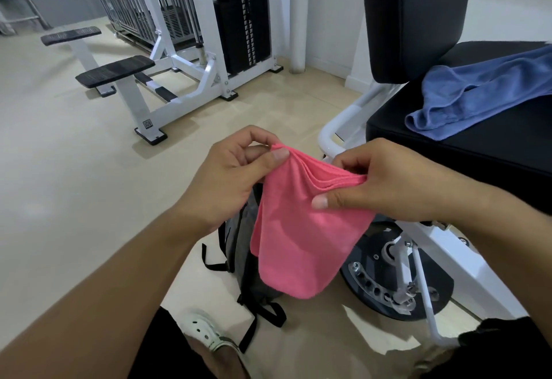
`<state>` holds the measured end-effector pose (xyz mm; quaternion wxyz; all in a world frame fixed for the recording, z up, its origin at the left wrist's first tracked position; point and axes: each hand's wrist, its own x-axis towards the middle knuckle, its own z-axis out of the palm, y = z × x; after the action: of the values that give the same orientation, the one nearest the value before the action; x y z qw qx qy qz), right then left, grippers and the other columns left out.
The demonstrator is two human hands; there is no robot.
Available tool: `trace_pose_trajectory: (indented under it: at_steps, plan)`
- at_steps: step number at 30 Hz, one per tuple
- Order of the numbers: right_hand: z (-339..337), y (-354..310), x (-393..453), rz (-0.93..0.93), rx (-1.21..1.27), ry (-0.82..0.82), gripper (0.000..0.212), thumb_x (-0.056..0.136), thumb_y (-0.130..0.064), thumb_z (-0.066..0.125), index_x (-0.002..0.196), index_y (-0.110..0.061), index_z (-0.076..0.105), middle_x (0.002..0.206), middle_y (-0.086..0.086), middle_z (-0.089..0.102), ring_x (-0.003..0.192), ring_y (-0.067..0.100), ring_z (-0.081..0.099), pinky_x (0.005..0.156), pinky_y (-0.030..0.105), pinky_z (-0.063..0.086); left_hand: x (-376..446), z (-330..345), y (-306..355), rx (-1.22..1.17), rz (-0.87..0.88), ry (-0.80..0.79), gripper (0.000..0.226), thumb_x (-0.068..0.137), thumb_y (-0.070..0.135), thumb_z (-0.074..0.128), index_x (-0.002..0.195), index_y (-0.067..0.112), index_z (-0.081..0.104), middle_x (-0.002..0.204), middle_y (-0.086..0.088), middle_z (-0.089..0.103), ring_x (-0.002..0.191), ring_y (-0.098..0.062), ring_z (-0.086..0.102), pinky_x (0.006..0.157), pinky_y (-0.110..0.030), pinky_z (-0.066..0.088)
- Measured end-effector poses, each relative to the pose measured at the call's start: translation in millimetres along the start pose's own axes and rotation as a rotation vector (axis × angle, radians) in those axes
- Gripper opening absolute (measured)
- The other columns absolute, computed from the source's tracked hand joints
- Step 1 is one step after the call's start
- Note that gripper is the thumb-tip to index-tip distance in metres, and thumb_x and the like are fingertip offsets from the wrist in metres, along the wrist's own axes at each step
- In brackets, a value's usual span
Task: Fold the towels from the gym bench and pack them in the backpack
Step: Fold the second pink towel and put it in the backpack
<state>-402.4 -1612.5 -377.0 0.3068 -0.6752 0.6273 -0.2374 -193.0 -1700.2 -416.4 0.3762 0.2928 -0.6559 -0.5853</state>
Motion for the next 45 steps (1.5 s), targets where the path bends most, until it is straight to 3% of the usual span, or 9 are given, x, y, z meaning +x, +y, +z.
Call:
trace_pose_trajectory:
  at_steps: [4, 8, 12, 15, 18, 22, 34, 40, 45]
  plan:
    - [15, -6, 0, -0.081, -0.006, 0.124, 0.042, 0.068, -0.065, 0.08, 0.085, -0.029, 0.066, 0.076, -0.002, 0.069, 0.068, 0.013, 0.065, 0.066, 0.042, 0.058, -4, 9, -1, -0.004, 0.012, -0.042, 0.013, 0.083, 0.024, 0.069, 0.092, 0.014, 0.066, 0.079, -0.007, 0.077, 0.072, -0.015, 0.072, 0.069, -0.025, 0.058]
    - [28, -5, 5, -0.065, -0.091, 0.23, 0.022, 0.087, -0.051, 0.07, 0.087, -0.03, 0.063, 0.075, -0.007, 0.066, 0.069, 0.007, 0.06, 0.062, 0.031, 0.05, -3, 14, -5, 0.018, 0.045, 0.04, 0.017, 0.077, 0.03, 0.076, 0.088, 0.019, 0.07, 0.082, 0.005, 0.074, 0.075, -0.009, 0.07, 0.067, -0.021, 0.055]
    - [20, -2, 5, -0.064, -0.137, 0.22, 0.015, 0.094, -0.049, 0.064, 0.088, -0.035, 0.067, 0.076, -0.009, 0.068, 0.071, 0.003, 0.062, 0.06, 0.024, 0.048, -2, 3, -13, 0.176, -0.061, -0.063, 0.038, 0.072, 0.031, 0.087, 0.098, 0.01, 0.068, 0.095, -0.003, 0.076, 0.088, -0.017, 0.074, 0.083, -0.029, 0.059]
    - [12, -1, 4, -0.074, -0.118, 0.225, 0.019, 0.093, -0.049, 0.064, 0.081, -0.035, 0.067, 0.073, -0.01, 0.068, 0.067, 0.004, 0.061, 0.056, 0.019, 0.045, -5, 3, -22, 0.235, -0.087, -0.144, 0.035, 0.075, 0.016, 0.09, 0.094, -0.001, 0.066, 0.092, -0.007, 0.076, 0.089, -0.023, 0.074, 0.094, -0.048, 0.059]
    - [8, 0, 4, -0.067, -0.108, 0.225, 0.02, 0.092, -0.052, 0.064, 0.082, -0.036, 0.069, 0.074, -0.016, 0.069, 0.066, 0.002, 0.063, 0.055, 0.016, 0.045, -5, 4, -24, 0.284, -0.055, -0.09, 0.03, 0.076, 0.011, 0.089, 0.092, -0.001, 0.066, 0.089, -0.006, 0.076, 0.086, -0.026, 0.075, 0.091, -0.043, 0.06]
    - [6, 0, 3, -0.07, -0.1, 0.228, 0.02, 0.092, -0.053, 0.063, 0.082, -0.036, 0.07, 0.074, -0.018, 0.07, 0.067, 0.002, 0.064, 0.059, 0.023, 0.047, -5, 5, -25, 0.329, -0.06, -0.134, 0.038, 0.074, 0.011, 0.09, 0.102, 0.005, 0.066, 0.093, -0.007, 0.077, 0.088, -0.028, 0.073, 0.086, -0.043, 0.061]
    - [0, 0, 2, -0.045, -0.072, 0.34, 0.025, 0.093, -0.051, 0.063, 0.081, -0.029, 0.069, 0.073, -0.007, 0.069, 0.067, 0.009, 0.063, 0.061, 0.026, 0.047, 4, -14, -63, 0.637, -0.273, -0.514, 0.03, 0.088, 0.023, 0.077, 0.116, 0.014, 0.075, 0.109, 0.004, 0.079, 0.102, -0.014, 0.075, 0.099, -0.044, 0.056]
    - [-6, -2, -1, -0.009, -0.108, 0.255, 0.027, 0.093, -0.053, 0.058, 0.082, -0.031, 0.067, 0.076, -0.016, 0.069, 0.068, 0.003, 0.064, 0.058, 0.022, 0.046, 9, -17, -65, 0.754, -0.229, -0.34, 0.015, 0.093, 0.005, 0.066, 0.105, 0.015, 0.064, 0.099, -0.001, 0.073, 0.094, -0.022, 0.071, 0.09, -0.047, 0.056]
    - [-8, -7, -3, -0.059, -0.059, 0.251, 0.027, 0.093, -0.053, 0.057, 0.086, -0.03, 0.069, 0.076, -0.011, 0.072, 0.065, 0.007, 0.067, 0.062, 0.028, 0.051, 9, -12, -58, 0.71, -0.219, -0.352, 0.036, 0.096, -0.006, 0.045, 0.116, 0.02, 0.059, 0.101, 0.008, 0.075, 0.093, -0.018, 0.073, 0.087, -0.036, 0.057]
